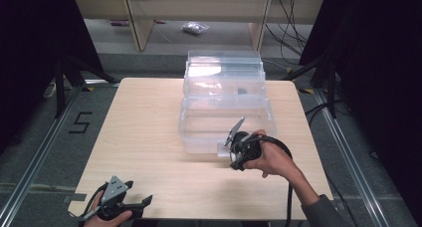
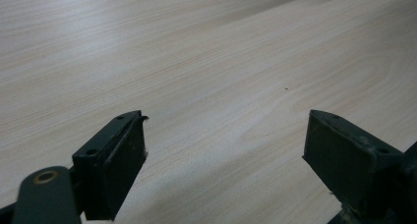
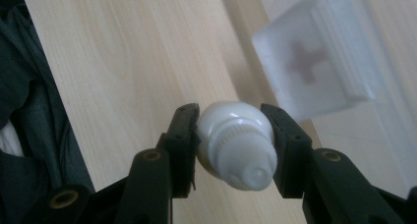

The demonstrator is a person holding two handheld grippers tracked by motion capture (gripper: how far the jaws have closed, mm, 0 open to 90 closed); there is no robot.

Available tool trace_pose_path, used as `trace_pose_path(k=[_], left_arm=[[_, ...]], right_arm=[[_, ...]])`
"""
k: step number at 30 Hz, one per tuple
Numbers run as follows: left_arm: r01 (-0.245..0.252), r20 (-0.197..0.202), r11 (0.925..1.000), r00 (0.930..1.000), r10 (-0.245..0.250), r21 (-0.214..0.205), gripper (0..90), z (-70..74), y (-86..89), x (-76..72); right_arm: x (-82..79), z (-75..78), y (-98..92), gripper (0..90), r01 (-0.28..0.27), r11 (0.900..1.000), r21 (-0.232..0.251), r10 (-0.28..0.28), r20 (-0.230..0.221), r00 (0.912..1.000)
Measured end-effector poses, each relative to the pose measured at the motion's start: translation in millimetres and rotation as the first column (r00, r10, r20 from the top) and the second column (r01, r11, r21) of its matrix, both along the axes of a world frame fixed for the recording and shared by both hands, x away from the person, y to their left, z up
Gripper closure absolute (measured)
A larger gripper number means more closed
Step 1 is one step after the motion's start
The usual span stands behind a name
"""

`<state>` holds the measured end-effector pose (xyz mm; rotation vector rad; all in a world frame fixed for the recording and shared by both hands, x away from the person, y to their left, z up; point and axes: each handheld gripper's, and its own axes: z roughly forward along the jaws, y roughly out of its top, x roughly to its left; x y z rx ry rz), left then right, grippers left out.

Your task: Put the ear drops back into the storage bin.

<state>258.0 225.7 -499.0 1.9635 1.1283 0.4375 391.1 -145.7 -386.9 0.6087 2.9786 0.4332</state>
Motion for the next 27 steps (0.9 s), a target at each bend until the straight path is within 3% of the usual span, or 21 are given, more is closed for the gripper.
trace_pose_path(k=[2, 5, 6, 8, 12, 27], left_arm=[[-0.003, -0.002, 0.9999, 1.0, 0.003, -0.011, 15.3, -0.9, -0.7, 0.5], [-0.005, 0.001, 1.0, 1.0, 0.005, 0.004, 15.3, -1.0, 0.2, 1.2], [-0.005, 0.004, 1.0, 1.0, 0.005, 0.003, 15.3, -1.1, 0.5, 0.9], [-0.016, 0.007, 0.9997, 0.9998, 0.016, -0.021, 15.3, -1.5, -1.0, 0.5], [-0.006, 0.005, 1.0, 1.0, 0.006, 0.004, 15.3, -1.1, 0.5, 0.9], [-0.003, 0.005, 0.9999, 1.0, 0.003, -0.013, 15.3, -1.6, -0.1, 1.1]], right_arm=[[1.1, 4.7, -6.3, 60.1, 0.023, 0.9997, 0.001, -0.023, 0.002, 0.9997], [3.6, 9.0, -11.3, 60.1, 0.01, 0.9999, -0.003, -0.01, 0.005, 0.9999], [4.1, 13.0, -14.6, 60.1, 0.036, 0.9993, -0.009, -0.036, 0.005, 0.9993], [5.8, 16.1, -17.4, 60.1, 0.028, 0.9996, -0.007, -0.028, 0.007, 0.9996], [8.2, 24.1, -23.0, 60.1, 0.042, 0.9991, -0.009, -0.042, 0.016, 0.999], [25.6, 42.0, -42.4, 60.1, 0.092, 0.9957, -0.011, -0.092, 0.013, 0.9957]])
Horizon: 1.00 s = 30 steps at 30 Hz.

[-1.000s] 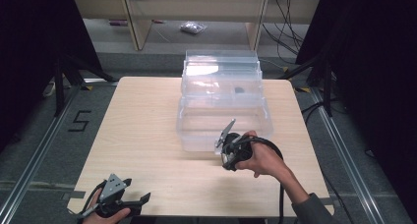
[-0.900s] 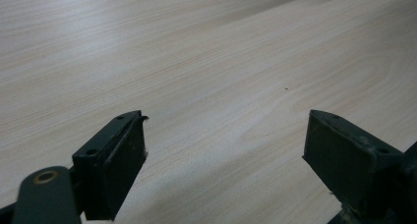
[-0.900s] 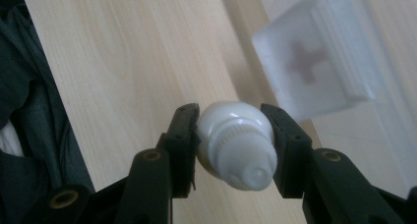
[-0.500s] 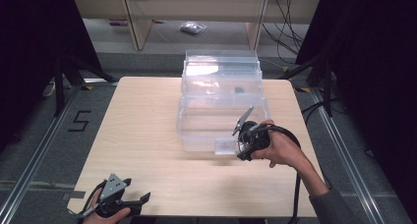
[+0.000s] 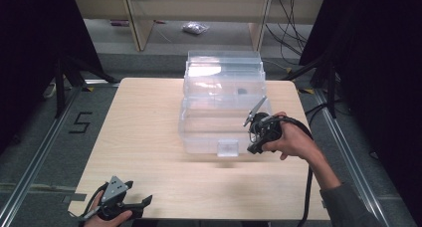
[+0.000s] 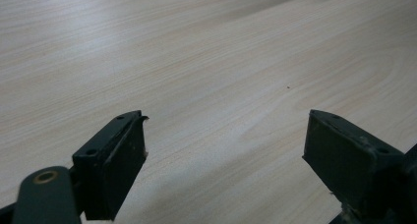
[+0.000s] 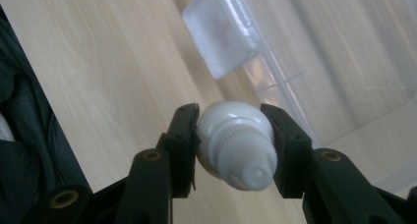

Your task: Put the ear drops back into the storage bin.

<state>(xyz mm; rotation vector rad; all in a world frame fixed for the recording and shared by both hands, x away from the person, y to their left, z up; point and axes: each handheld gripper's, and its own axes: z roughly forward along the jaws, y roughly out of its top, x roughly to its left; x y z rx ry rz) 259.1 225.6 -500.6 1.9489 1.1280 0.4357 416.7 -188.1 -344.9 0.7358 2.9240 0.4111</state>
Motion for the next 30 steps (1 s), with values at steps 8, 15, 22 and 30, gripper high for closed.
trace_pose_path(k=[8, 15, 22, 30], left_arm=[[0.0, -0.008, 1.0, 1.0, 0.0, 0.008, 15.3, 0.3, -0.1, -0.4], [-0.008, -0.009, 0.9999, 0.9999, 0.008, 0.01, 15.3, -0.4, 0.0, 0.7], [-0.009, -0.01, 1.0, 0.9999, 0.009, -0.004, 15.3, -0.4, -0.9, 0.3], [-0.009, -0.011, 0.9999, 0.9999, 0.009, -0.007, 15.3, -0.4, -1.1, 0.4]], right_arm=[[17.1, 8.0, -13.2, 60.1, 0.055, 0.9985, 0.002, -0.055, 0.005, 0.9985], [33.6, 11.9, -22.3, 60.1, 0.099, 0.9951, 0.01, -0.099, 0.008, 0.9951], [49.0, 11.3, -27.4, 60.2, 0.132, 0.9912, 0.003, -0.132, 0.004, 0.9912], [70.4, 5.9, -30.7, 60.2, 0.184, 0.9828, -0.016, -0.184, 0.002, 0.9829]])
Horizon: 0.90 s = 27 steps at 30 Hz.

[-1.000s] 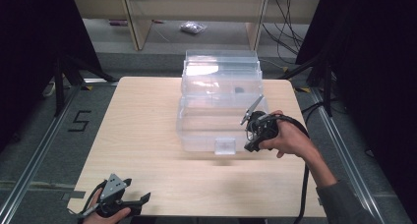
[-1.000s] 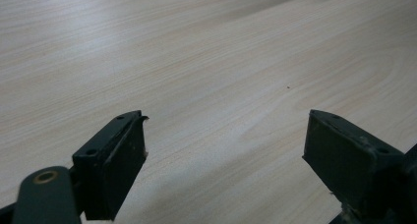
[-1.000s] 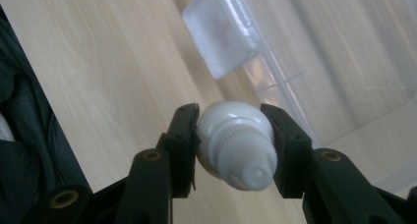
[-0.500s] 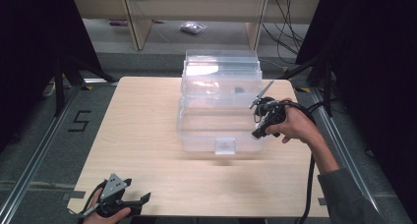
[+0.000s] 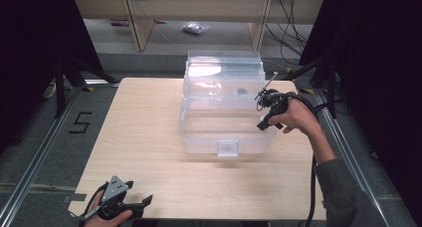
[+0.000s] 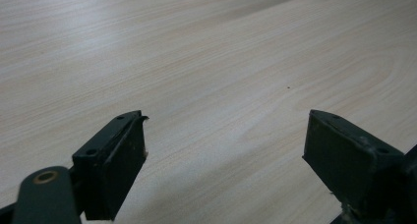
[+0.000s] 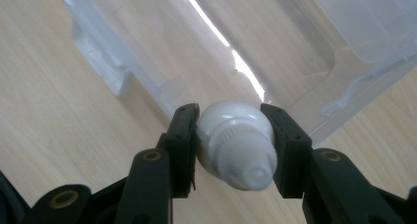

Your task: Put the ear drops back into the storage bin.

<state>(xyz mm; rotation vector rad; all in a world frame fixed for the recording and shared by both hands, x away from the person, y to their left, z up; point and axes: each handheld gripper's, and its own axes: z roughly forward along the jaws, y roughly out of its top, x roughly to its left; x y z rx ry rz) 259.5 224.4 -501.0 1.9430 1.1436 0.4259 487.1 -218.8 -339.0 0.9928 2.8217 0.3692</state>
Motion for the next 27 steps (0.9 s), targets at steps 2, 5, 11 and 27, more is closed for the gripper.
trace_pose_path(k=[2, 5, 11, 27], left_arm=[[0.001, -0.001, 1.0, 1.0, -0.001, 0.001, 15.3, 0.0, 0.1, 0.1], [0.003, 0.0, 0.9999, 1.0, -0.003, 0.015, 15.3, -0.1, 1.1, 0.5], [0.0, 0.001, 1.0, 1.0, 0.0, -0.004, 15.3, 0.3, -0.4, -0.4], [0.003, 0.005, 0.9999, 1.0, -0.003, -0.011, 15.3, 0.2, -0.6, -0.5]], right_arm=[[7.4, -4.2, 0.4, 60.1, 0.013, 0.9999, -0.007, -0.013, -0.01, 0.9999], [13.9, -10.0, 1.3, 60.1, 0.032, 0.9994, -0.014, -0.032, -0.026, 0.9991], [22.9, -19.2, 4.8, 60.1, 0.037, 0.9988, -0.03, -0.039, -0.042, 0.9984], [35.4, -42.3, 14.2, 60.1, 0.065, 0.9968, -0.046, -0.069, -0.104, 0.9921]])
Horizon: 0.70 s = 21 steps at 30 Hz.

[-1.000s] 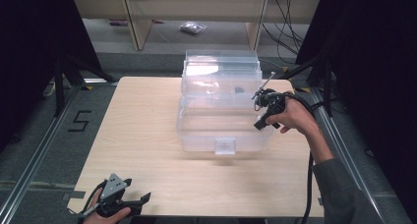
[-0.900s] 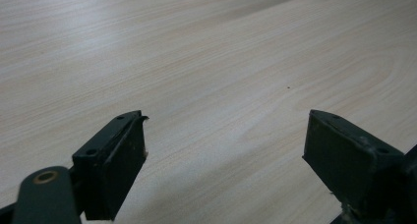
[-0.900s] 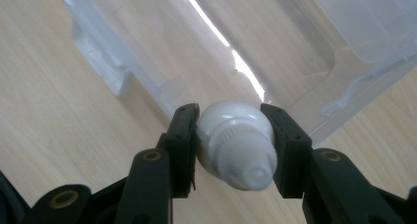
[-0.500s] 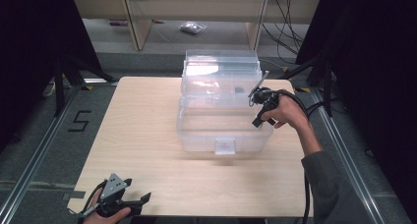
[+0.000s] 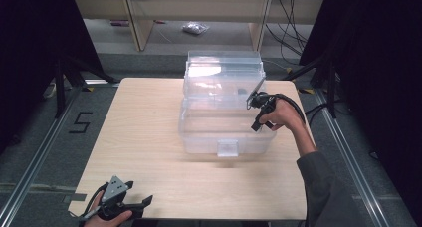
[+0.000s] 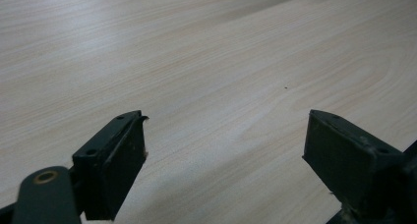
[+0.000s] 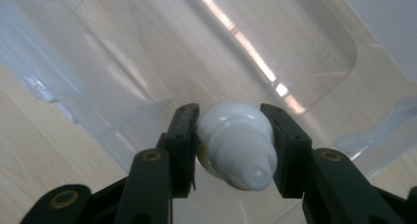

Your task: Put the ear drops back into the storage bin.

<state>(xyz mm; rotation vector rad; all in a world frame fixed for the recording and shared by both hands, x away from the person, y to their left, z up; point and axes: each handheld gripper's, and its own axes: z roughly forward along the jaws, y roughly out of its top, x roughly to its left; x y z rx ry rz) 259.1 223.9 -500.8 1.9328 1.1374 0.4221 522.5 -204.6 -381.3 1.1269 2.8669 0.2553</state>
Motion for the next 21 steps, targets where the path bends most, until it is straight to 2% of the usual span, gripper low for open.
trace_pose_path(k=[1, 2, 3, 4, 5, 7, 9, 12, 13, 14, 15, 16, 21], left_arm=[[-0.001, 0.001, 1.0, 1.0, 0.001, 0.0, 15.3, 0.0, -0.1, 0.0], [0.009, -0.004, 0.9998, 0.9999, -0.009, 0.02, 15.3, 0.8, 1.3, -0.2], [0.011, -0.005, 0.9997, 0.9999, -0.011, 0.021, 15.3, 0.8, 1.3, -0.2], [0.011, -0.005, 0.9997, 0.9999, -0.011, 0.021, 15.3, 0.8, 1.2, -0.1], [0.006, -0.004, 0.9999, 1.0, -0.006, 0.012, 15.3, 0.4, 0.4, -0.1], [0.011, -0.006, 0.9997, 0.9999, -0.01, 0.022, 15.3, 0.8, 1.2, -0.3], [0.013, -0.006, 0.9996, 0.9999, -0.013, 0.024, 15.3, 0.9, 1.4, -0.3], [0.008, -0.006, 0.9999, 1.0, -0.008, 0.013, 15.3, 0.5, 0.5, -0.2], [0.012, -0.006, 0.9997, 0.9999, -0.012, 0.02, 15.3, 0.8, 1.0, -0.3], [0.012, -0.006, 0.9996, 0.9999, -0.012, 0.025, 15.3, 0.9, 1.4, -0.5], [0.013, -0.006, 0.9993, 0.9999, -0.012, 0.034, 15.3, 0.9, 1.9, -0.1], [0.012, -0.006, 0.9997, 0.9999, -0.012, 0.02, 15.3, 0.9, 1.4, -0.2], [0.013, -0.01, 0.9996, 0.9999, -0.013, 0.023, 15.3, 1.0, 1.1, -0.5]], right_arm=[[1.1, -2.4, -0.7, 60.1, -0.014, 0.9999, 0.002, 0.014, 0.006, 0.9999], [1.4, -3.7, -0.6, 60.1, -0.013, 0.9999, 0.009, 0.013, 0.003, 0.9999], [1.3, -5.6, 1.4, 60.2, 0.014, 0.9999, 0.0, -0.014, -0.014, 0.9998], [3.1, -6.9, -0.1, 60.1, -0.014, 0.9999, 0.0, 0.014, -0.004, 0.9999], [3.5, -8.3, 0.2, 60.1, -0.012, 0.9999, -0.005, 0.012, -0.005, 0.9999], [4.8, -9.8, 0.9, 60.1, 0.003, 1.0, -0.004, -0.003, -0.014, 0.9999], [5.9, -11.0, 0.6, 60.2, -0.01, 1.0, 0.0, 0.01, -0.007, 0.9999], [6.3, -12.8, 3.6, 60.1, 0.016, 0.9999, -0.004, -0.016, -0.028, 0.9995], [7.4, -14.4, 3.6, 60.1, 0.009, 1.0, -0.004, -0.009, -0.016, 0.9998], [7.9, -16.1, 3.5, 60.1, 0.007, 1.0, -0.006, -0.007, -0.023, 0.9997], [7.2, -17.4, 5.8, 60.1, 0.037, 0.9992, -0.016, -0.038, -0.05, 0.998], [9.0, -19.5, 4.7, 60.1, 0.017, 0.9998, -0.009, -0.018, -0.034, 0.9993], [10.3, -28.4, 3.0, 60.1, 0.012, 0.9999, -0.007, -0.013, -0.039, 0.9992]])
